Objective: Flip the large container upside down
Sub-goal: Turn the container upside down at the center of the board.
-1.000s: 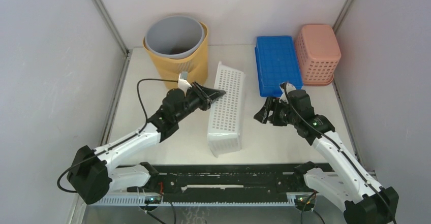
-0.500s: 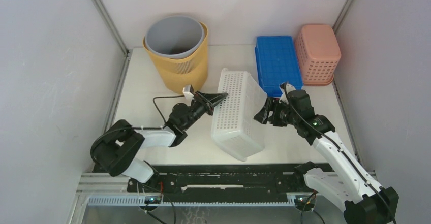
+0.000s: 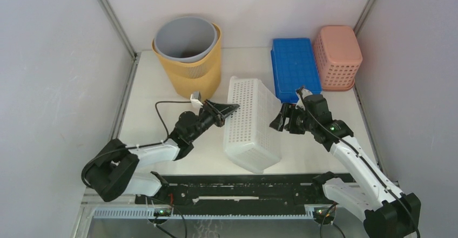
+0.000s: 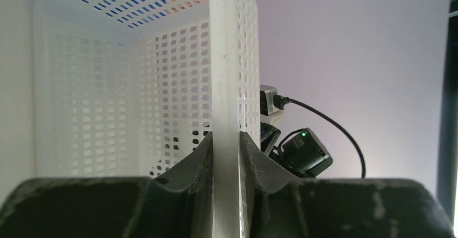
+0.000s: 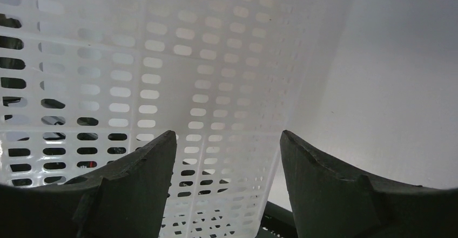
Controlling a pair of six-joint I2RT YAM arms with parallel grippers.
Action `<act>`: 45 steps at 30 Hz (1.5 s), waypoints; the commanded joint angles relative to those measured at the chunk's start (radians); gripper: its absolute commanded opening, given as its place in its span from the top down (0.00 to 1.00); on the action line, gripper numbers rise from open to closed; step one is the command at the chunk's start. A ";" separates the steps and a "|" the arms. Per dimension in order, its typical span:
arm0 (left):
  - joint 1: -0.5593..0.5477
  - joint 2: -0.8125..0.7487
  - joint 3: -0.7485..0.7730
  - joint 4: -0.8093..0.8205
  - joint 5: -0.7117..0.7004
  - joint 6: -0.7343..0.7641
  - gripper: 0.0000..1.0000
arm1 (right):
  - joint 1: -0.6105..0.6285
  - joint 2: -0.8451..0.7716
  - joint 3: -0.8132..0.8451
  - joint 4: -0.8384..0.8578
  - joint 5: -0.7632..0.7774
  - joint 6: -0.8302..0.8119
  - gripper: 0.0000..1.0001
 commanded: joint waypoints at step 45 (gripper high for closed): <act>0.010 -0.048 -0.136 -0.286 -0.007 0.326 0.58 | 0.000 -0.003 0.012 0.054 -0.029 -0.002 0.21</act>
